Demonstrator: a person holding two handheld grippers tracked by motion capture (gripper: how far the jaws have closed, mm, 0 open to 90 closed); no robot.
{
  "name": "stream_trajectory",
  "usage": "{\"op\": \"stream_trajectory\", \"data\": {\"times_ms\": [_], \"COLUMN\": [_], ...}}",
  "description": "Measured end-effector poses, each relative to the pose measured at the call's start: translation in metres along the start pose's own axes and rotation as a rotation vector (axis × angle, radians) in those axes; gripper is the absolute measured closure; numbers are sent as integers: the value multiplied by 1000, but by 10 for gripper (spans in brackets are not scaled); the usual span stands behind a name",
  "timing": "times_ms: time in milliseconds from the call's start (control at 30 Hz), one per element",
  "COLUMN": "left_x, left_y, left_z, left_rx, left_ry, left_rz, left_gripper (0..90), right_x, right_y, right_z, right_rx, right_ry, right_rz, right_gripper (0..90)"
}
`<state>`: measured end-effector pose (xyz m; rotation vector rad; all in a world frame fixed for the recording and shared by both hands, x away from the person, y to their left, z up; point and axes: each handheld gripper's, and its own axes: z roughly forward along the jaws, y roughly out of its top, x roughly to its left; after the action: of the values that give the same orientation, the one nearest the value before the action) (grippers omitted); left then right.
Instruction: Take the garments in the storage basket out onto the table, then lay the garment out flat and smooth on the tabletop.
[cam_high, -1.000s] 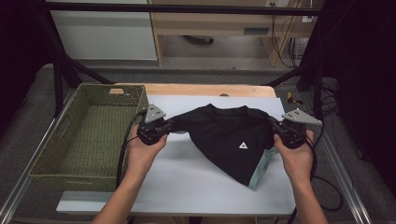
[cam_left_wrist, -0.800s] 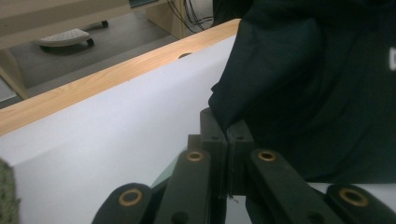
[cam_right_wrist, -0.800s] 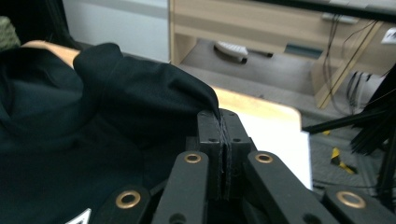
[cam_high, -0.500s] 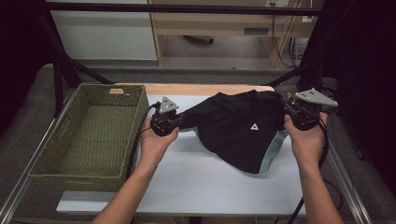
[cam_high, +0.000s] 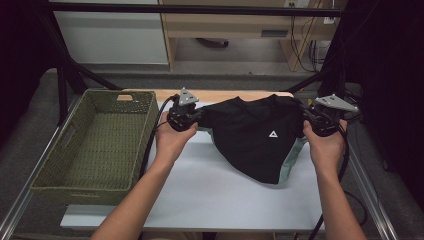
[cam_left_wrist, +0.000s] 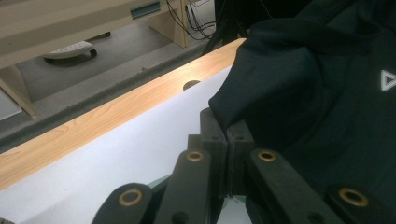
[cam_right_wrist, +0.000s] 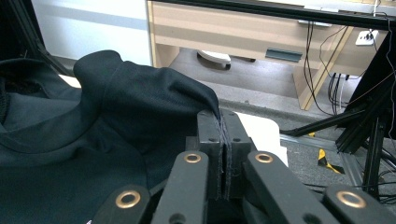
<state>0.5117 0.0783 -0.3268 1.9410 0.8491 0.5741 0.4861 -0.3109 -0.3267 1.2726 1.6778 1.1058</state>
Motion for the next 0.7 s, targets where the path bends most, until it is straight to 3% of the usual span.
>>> {"op": "stream_trajectory", "data": {"times_ms": [700], "left_x": [19], "left_y": [9], "left_z": [15], "left_rx": [2], "left_ry": [7], "left_rz": [-48], "left_gripper": [888], "right_x": [1], "right_y": [5], "right_z": [14], "right_rx": [9], "right_ry": [10], "right_rz": [13], "right_gripper": [893]}}
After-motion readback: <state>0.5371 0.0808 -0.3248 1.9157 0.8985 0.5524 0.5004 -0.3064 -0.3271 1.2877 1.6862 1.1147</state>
